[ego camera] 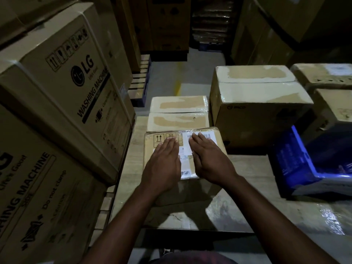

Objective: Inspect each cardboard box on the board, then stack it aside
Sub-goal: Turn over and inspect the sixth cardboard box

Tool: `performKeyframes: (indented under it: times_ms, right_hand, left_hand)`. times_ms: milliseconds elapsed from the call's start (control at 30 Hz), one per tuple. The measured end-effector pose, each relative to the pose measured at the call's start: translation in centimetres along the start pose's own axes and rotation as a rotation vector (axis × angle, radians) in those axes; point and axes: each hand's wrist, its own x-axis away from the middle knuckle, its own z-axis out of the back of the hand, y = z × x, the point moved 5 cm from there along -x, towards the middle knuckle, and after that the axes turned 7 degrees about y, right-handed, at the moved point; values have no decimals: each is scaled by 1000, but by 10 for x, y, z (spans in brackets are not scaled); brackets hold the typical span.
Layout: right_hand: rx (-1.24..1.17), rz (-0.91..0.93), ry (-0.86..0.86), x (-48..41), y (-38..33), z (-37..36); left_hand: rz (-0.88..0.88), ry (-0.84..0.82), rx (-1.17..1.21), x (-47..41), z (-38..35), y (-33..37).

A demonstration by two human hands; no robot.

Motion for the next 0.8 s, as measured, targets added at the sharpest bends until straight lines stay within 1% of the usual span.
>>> performKeyframes:
  times_ms: [100, 200, 333, 433, 467, 533, 667, 733, 767, 800]
  right_hand:
    - [-3, -47, 72, 0, 14, 16]
    - [30, -80, 98, 7, 35, 18]
    - [-88, -89, 122, 10, 47, 6]
    - [-161, -88, 165, 10, 45, 7]
    - [-222, -96, 186, 11, 45, 9]
    - [-443, -155, 216, 16, 48, 15]
    - [-981, -376, 243, 35, 58, 17]
    - [-1144, -476, 251, 42, 62, 8]
    - [-1187, -506, 251, 44, 62, 3]
    - [-1214, -526, 252, 45, 62, 0]
  left_hand:
    - [0, 19, 40, -8, -1, 10]
    - [-69, 6, 59, -13, -9, 30]
    - [-104, -26, 20, -19, -16, 32]
    - [-118, -11, 23, -19, -14, 31]
    - [-115, -1, 31, -19, -14, 31]
    - [-78, 9, 43, -15, -14, 27]
    - [124, 79, -29, 2, -2, -11]
    - [212, 136, -57, 15, 2, -33]
    - [251, 153, -33, 22, 2, -41]
    - [287, 164, 41, 28, 1, -46]
